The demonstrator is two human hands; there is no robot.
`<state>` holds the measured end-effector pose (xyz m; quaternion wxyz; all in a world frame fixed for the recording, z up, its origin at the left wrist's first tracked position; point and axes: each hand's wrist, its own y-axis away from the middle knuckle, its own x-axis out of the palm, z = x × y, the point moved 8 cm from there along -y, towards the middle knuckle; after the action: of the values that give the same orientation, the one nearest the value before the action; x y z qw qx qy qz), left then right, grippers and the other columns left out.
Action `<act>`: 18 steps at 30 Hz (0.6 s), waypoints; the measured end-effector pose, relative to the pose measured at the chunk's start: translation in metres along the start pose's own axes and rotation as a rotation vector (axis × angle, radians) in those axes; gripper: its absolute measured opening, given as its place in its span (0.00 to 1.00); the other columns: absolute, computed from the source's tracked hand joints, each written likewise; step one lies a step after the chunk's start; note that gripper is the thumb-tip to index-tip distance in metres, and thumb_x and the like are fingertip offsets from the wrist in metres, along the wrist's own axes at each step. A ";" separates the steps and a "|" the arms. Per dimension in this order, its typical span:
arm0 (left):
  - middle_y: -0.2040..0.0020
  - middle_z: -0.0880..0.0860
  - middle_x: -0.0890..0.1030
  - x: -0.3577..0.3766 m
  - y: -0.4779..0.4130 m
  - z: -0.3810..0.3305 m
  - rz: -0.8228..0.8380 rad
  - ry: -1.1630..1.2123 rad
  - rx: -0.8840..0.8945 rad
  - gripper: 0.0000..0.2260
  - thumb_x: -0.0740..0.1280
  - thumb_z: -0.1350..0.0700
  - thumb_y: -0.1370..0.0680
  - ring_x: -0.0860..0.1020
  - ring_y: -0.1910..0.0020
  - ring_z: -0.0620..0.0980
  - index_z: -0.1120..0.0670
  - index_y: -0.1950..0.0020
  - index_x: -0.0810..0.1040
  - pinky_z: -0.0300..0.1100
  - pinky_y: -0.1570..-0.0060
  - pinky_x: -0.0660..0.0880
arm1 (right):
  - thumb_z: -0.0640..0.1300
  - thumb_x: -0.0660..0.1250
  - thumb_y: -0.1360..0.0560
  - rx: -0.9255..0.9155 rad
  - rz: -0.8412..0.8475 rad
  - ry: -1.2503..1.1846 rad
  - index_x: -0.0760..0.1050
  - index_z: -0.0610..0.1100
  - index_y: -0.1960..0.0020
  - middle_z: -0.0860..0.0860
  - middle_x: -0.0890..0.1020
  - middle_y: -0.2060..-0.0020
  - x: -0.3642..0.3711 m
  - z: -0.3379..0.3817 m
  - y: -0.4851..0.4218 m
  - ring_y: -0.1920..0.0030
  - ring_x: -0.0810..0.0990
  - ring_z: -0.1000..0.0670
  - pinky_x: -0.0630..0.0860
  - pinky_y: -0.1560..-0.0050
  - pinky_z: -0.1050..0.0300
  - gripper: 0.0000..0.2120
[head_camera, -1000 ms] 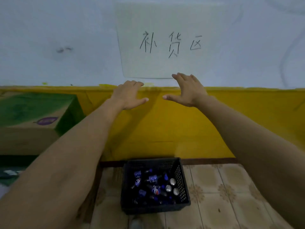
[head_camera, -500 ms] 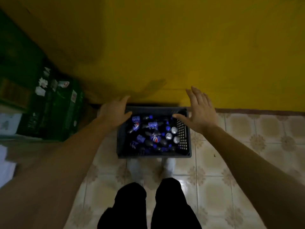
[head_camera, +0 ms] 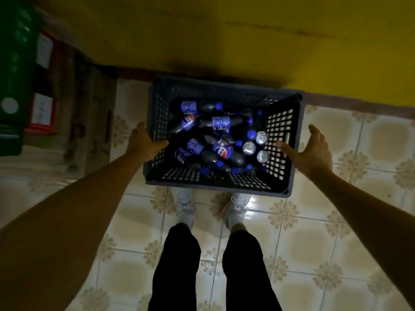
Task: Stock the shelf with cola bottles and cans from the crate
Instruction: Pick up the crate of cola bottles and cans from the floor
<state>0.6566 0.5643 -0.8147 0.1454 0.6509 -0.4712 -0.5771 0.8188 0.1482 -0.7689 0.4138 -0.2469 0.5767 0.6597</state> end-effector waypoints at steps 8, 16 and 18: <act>0.31 0.59 0.70 0.039 -0.069 0.029 -0.118 0.160 -0.082 0.42 0.77 0.47 0.32 0.71 0.34 0.59 0.58 0.26 0.59 0.50 0.36 0.70 | 0.68 0.71 0.36 0.231 -0.025 -0.209 0.49 0.41 0.23 0.41 0.60 0.25 0.061 -0.057 -0.054 0.27 0.62 0.38 0.65 0.31 0.37 0.56; 0.37 0.55 0.78 0.044 -0.100 0.043 -0.140 0.272 -0.079 0.36 0.77 0.41 0.35 0.77 0.41 0.54 0.56 0.33 0.72 0.46 0.43 0.75 | 0.63 0.76 0.38 0.347 0.029 -0.431 0.65 0.41 0.32 0.44 0.77 0.38 0.102 -0.076 -0.079 0.41 0.78 0.42 0.77 0.43 0.46 0.44; 0.42 0.50 0.80 0.041 -0.101 0.043 -0.133 0.286 -0.055 0.38 0.78 0.37 0.40 0.79 0.45 0.51 0.54 0.36 0.74 0.49 0.44 0.78 | 0.60 0.77 0.37 0.371 -0.008 -0.499 0.67 0.42 0.33 0.45 0.78 0.39 0.103 -0.078 -0.082 0.42 0.79 0.43 0.78 0.43 0.45 0.41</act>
<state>0.6588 0.5993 -0.9271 0.1903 0.7522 -0.3853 -0.4995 0.8200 0.0994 -0.9142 0.5833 0.0002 0.5670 0.5816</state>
